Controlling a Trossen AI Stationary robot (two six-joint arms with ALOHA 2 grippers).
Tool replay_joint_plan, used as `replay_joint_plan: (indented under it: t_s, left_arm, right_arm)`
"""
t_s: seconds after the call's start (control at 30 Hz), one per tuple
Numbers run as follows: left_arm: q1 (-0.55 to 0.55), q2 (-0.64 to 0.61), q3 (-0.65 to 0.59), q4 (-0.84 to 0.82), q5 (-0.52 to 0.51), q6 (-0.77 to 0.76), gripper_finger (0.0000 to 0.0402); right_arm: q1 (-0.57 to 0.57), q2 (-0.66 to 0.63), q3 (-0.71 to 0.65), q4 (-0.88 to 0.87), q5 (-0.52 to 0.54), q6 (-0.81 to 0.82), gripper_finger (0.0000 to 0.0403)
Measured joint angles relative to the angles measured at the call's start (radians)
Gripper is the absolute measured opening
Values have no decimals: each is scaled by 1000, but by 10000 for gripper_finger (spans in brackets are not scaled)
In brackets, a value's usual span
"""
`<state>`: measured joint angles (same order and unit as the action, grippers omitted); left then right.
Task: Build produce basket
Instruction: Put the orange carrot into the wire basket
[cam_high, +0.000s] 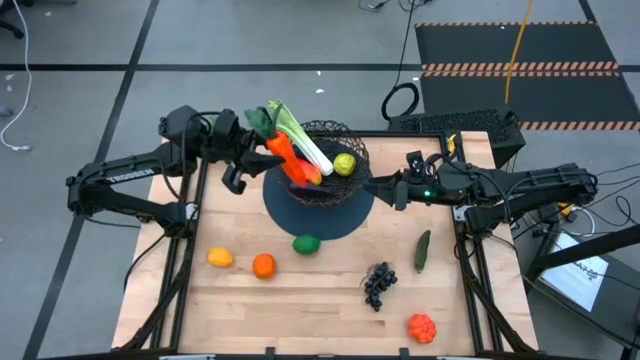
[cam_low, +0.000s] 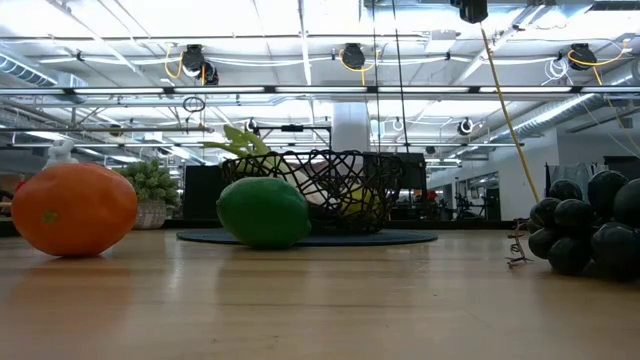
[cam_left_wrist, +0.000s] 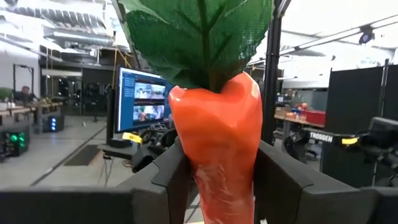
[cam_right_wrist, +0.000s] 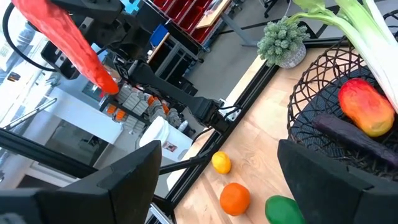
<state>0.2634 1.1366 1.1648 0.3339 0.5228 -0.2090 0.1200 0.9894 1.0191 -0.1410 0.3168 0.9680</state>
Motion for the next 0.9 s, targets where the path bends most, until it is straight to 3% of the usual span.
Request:
replay_joint_plan:
  t_s: [0.47, 0.9]
  left_arm:
    - [0, 0, 0, -1, 0, 74, 152]
    - [-4, 0, 0, -80, -18, -333, 152]
  right_arm:
    - [0, 0, 0, 0, 1, 0, 313]
    - [-1, 0, 0, -25, -1, -15, 313]
